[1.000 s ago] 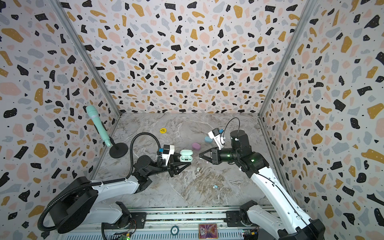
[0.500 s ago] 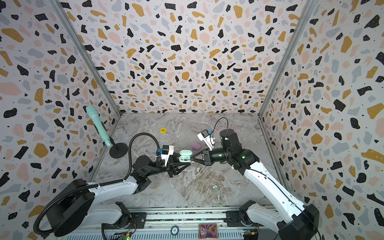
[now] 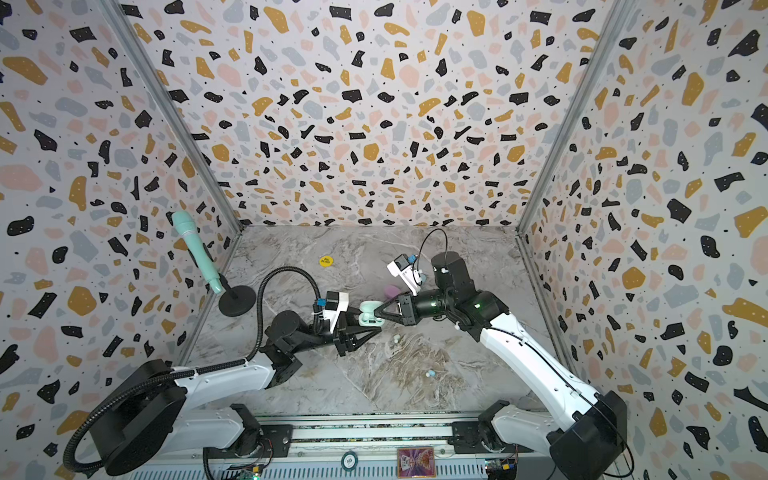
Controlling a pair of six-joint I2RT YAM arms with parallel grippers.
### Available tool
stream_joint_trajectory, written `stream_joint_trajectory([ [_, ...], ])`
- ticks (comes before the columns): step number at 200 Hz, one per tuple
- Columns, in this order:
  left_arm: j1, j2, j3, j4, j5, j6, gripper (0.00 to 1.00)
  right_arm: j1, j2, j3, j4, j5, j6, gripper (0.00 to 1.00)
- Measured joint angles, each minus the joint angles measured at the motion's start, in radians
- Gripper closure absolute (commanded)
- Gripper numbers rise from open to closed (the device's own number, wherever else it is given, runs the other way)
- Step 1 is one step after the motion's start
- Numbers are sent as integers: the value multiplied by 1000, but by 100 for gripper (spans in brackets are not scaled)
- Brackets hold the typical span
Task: Insert the wireless bluetooth earbuds into the charging case
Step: 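Carry the mint earbud with the right gripper toward the case in the left gripper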
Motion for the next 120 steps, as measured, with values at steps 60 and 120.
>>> stream_joint_trajectory([
  [60, -5, -1, -1, 0, 4, -1, 84, 1, 18, 0, 0, -27, -12, 91],
  [120, -6, -8, -2, 5, 7, -5, 84, 1, 18, 0, -1, -35, -13, 90],
])
